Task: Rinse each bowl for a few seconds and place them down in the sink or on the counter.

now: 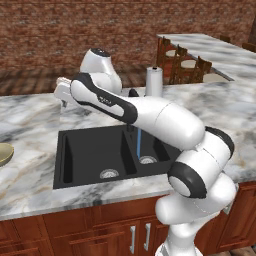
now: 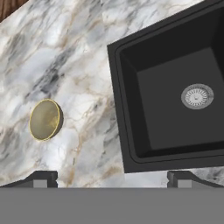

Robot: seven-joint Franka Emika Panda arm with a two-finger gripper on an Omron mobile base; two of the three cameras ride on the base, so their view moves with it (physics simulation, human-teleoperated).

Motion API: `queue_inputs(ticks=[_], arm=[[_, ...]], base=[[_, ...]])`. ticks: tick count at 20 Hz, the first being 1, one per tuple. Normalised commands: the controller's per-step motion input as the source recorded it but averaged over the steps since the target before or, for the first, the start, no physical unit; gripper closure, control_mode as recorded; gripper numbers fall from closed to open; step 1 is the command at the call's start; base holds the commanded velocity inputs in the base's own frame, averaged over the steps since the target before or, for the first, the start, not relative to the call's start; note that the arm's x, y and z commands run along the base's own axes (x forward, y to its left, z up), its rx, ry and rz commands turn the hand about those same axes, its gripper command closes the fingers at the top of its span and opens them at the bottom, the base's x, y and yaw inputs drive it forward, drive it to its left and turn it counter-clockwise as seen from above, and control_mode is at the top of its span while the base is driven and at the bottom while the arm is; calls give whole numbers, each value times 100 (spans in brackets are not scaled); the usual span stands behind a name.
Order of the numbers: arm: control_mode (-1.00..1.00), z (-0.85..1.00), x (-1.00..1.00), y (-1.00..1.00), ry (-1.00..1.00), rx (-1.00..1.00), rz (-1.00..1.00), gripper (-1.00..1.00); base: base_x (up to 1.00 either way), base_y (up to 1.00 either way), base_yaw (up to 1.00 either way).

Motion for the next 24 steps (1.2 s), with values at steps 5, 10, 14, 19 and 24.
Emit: queue_inputs(ticks=[5,10,14,19,24], arm=[[-100,-15,3,33,0,2,0,-100],[-100,-18,0,36,0,1,0,-100],[-100,-14,0,33,0,0,0,-100],[-100,-3,0,43,0,-2,0,-100],[-100,0,0,43,0,-2,0,-100]], base=[[0,0,0],[0,0,0],[0,0,0],[0,0,0],[0,0,0]])
